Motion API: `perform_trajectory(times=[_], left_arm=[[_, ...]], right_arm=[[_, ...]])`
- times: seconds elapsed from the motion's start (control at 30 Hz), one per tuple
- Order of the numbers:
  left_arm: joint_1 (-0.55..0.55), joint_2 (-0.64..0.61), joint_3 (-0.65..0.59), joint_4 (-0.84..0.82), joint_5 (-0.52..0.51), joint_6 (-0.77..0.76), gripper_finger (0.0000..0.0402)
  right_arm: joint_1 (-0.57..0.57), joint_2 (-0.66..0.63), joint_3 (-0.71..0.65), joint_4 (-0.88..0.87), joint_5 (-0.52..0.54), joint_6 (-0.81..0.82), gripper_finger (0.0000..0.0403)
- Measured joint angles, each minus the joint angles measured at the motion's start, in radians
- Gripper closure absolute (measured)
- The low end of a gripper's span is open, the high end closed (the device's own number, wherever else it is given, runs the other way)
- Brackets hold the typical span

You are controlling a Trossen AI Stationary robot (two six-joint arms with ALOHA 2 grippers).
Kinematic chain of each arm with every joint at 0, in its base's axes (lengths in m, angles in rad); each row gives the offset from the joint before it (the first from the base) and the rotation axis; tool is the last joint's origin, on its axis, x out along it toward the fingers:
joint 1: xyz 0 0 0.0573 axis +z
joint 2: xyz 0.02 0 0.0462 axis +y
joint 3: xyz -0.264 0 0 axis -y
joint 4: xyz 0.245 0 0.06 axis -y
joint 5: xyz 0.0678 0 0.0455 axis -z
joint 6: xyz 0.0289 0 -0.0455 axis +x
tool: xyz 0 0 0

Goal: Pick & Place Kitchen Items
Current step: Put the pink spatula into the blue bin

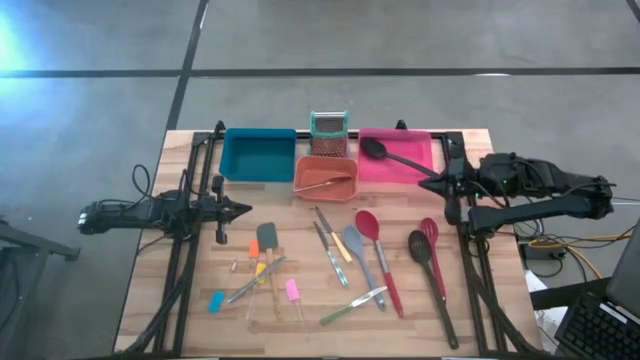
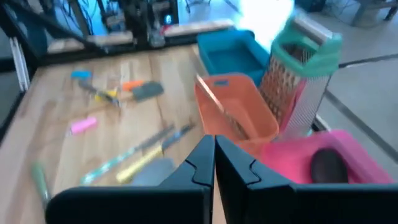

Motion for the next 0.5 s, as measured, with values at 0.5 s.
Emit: perform_trajectory(times=[0.5], left_arm=[[0.0, 0.0, 0.0, 0.0, 0.0, 0.048, 0.0388]], right_arm=[[0.0, -0.37, -0.125, -0.066, -0.147, -0.057, 0.0394]])
